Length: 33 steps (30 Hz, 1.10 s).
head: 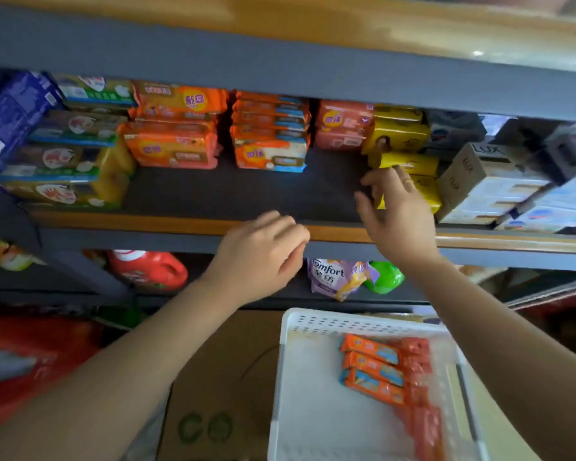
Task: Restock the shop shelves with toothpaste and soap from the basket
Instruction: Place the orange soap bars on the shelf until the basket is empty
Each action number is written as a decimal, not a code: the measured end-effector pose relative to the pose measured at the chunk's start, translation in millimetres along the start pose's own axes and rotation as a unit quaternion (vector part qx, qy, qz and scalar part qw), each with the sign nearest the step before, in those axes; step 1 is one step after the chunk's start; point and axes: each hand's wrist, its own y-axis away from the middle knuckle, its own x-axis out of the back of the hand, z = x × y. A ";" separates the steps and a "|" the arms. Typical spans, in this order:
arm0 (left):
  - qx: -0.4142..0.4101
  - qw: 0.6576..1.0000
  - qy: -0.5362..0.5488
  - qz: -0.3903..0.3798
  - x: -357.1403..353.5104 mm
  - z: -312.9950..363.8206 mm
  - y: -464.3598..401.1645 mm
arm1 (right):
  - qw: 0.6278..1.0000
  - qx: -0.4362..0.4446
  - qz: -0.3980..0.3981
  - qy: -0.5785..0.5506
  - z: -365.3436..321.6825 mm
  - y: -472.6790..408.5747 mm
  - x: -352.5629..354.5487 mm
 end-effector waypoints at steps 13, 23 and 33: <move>0.167 0.860 0.130 -0.464 -148.4 113.3 96.0 | 0.855 -0.181 -0.477 0.092 118.1 277.3 -34.9; 0.101 0.884 0.123 -0.440 -252.5 130.5 139.5 | 0.876 -0.118 -0.420 0.207 141.4 304.7 -82.9; 0.057 0.907 0.088 -0.407 -264.8 128.8 133.7 | 0.874 -0.295 -0.383 -0.054 150.5 279.6 -18.7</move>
